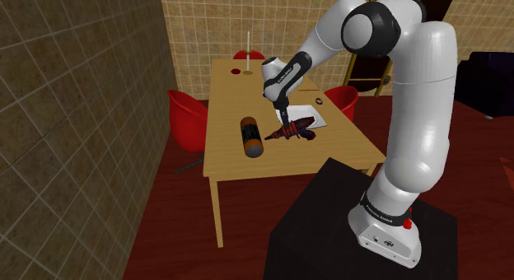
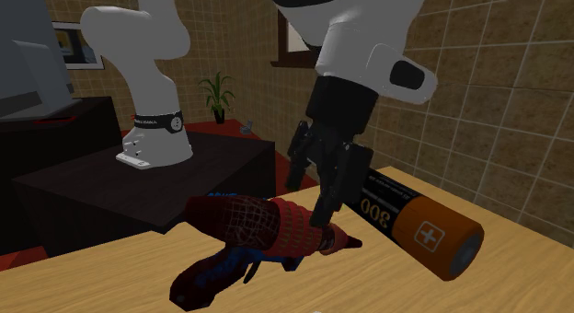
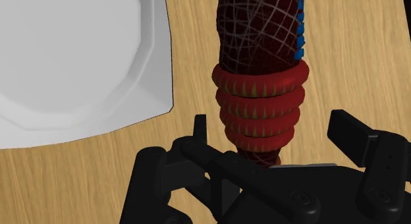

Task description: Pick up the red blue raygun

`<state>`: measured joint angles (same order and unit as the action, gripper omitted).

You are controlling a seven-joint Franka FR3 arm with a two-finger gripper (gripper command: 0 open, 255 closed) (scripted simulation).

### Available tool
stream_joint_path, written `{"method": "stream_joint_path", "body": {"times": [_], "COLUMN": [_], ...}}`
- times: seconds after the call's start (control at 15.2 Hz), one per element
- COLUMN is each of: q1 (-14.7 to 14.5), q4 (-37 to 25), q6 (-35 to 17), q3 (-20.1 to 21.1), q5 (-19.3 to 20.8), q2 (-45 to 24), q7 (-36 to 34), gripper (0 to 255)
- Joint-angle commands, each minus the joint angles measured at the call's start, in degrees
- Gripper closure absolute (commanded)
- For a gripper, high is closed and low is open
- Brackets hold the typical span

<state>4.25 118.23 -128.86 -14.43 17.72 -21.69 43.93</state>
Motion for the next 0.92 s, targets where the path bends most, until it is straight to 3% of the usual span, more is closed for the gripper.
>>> {"method": "stream_joint_path", "body": {"times": [0.0,0.33,0.4,0.86], "q1": [0.03,0.21,0.24,0.26], "q4": [0.11,0.14,0.17,0.25], "q6": [-1.21,-3.32,-3.33,-3.34], "q3": [0.06,0.16,0.14,0.12], "q5": [0.06,0.03,0.04,0.06], "q2": [-1.15,-3.3,-3.27,-3.19], "q7": [-0.32,-0.83,-0.79,-0.76], "gripper": [0,0,255,255]}}
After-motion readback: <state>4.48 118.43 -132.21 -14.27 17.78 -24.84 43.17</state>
